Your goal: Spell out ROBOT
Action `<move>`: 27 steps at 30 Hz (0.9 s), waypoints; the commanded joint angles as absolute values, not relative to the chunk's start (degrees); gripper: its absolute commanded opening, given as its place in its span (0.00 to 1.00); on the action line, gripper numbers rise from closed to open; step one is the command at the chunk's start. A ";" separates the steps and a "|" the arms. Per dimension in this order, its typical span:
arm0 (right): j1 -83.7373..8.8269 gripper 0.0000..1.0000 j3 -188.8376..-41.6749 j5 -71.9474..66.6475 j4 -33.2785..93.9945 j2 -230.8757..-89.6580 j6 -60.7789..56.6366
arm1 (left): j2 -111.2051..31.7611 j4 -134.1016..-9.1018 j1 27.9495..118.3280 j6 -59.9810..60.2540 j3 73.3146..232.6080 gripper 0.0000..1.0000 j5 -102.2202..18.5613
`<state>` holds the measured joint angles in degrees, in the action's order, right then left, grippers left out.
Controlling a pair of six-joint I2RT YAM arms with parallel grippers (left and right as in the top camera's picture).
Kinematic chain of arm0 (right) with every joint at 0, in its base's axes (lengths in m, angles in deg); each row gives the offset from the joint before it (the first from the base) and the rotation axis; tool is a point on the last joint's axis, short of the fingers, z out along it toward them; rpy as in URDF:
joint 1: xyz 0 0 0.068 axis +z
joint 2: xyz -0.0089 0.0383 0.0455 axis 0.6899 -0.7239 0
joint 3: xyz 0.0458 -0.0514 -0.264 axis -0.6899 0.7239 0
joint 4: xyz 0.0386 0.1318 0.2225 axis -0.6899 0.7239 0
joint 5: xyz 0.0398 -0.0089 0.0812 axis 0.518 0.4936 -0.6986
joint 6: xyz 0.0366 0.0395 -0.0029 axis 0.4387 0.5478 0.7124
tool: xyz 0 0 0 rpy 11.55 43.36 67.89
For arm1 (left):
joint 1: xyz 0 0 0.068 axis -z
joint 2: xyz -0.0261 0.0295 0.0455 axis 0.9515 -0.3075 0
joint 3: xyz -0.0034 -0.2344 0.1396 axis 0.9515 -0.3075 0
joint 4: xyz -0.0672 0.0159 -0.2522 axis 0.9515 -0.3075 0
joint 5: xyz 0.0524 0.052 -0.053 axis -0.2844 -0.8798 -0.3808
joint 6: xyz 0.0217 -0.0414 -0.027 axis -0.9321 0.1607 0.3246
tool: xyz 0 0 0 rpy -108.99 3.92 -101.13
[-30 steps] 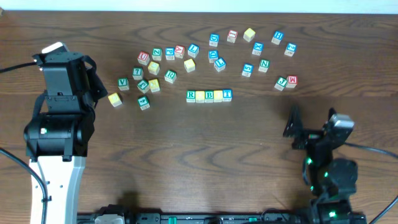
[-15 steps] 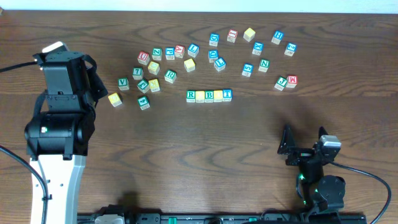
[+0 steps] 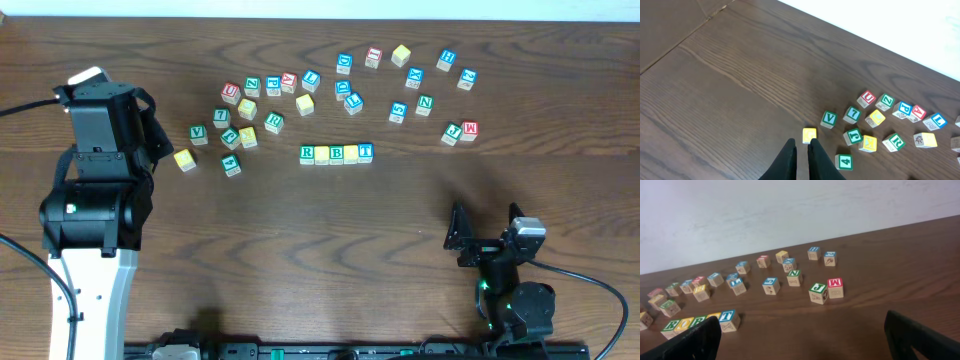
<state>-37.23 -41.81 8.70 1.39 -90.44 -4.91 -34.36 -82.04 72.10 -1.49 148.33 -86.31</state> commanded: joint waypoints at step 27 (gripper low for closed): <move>-37.58 0.99 -41.70 8.07 1.65 -89.88 -4.69 | -28.00 -84.73 71.82 -2.87 148.13 0.98 -87.14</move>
<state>-37.23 -41.81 8.55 1.39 -90.44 -4.91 -32.02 -84.36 72.10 -1.71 148.33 -86.31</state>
